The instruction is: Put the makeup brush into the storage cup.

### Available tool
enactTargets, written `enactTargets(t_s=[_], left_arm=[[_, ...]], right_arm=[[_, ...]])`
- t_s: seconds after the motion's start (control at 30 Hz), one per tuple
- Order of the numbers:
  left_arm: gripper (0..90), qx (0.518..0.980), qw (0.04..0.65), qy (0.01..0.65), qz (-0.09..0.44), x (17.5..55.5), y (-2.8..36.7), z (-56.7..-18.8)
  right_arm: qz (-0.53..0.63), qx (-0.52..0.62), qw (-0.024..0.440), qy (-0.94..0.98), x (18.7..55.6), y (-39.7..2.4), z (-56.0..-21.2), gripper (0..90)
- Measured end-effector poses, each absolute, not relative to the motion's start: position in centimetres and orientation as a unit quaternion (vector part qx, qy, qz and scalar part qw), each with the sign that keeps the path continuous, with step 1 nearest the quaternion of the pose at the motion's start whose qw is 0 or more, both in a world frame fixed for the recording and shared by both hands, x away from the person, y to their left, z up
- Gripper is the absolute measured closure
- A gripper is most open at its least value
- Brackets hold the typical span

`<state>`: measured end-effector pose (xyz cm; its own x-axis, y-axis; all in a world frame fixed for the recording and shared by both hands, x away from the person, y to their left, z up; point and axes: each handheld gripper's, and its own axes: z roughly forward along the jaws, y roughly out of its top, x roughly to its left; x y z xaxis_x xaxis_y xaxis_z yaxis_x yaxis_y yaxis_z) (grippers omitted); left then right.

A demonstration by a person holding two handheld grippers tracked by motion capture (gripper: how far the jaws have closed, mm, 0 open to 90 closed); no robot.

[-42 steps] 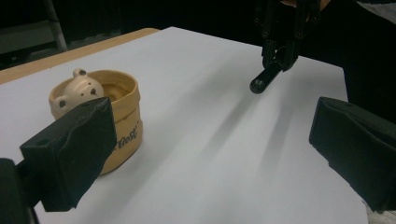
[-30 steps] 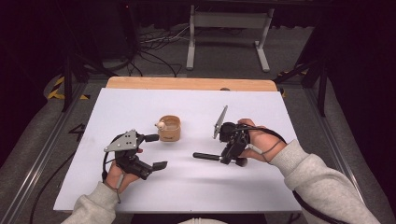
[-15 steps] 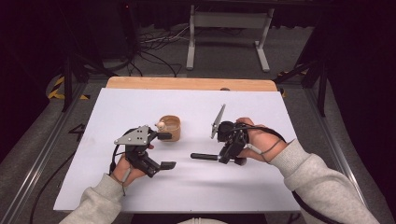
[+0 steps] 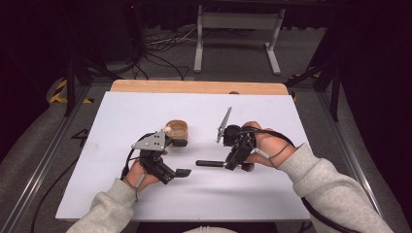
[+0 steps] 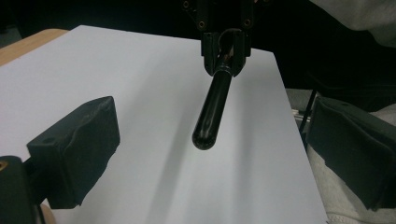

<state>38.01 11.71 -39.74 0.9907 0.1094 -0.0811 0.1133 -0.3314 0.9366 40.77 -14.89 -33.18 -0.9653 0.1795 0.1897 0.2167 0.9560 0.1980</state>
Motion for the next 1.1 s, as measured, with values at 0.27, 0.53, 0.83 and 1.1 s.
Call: enactTargets(t_s=[0.27, 0.53, 0.83, 1.1], left_arm=[[4.9, 0.831, 0.553, 0.060, -0.010, 38.1, 10.5, -40.0], [6.2, 0.839, 0.541, 0.056, -0.021, 38.5, 9.8, -40.3], [9.6, 0.850, 0.521, 0.060, -0.057, 39.5, 9.2, -40.8], [15.1, 0.855, 0.509, 0.058, -0.078, 39.9, 8.7, -41.0]], right_arm=[[-0.121, -0.098, 0.095, -0.983, 40.8, -14.6, -33.4, 71.3], [-0.129, -0.096, 0.099, -0.982, 40.7, -14.5, -33.4, 71.3], [-0.139, -0.097, 0.101, -0.980, 40.4, -14.5, -33.5, 71.3], [-0.144, -0.091, 0.098, -0.980, 40.3, -14.4, -33.5, 71.3]])
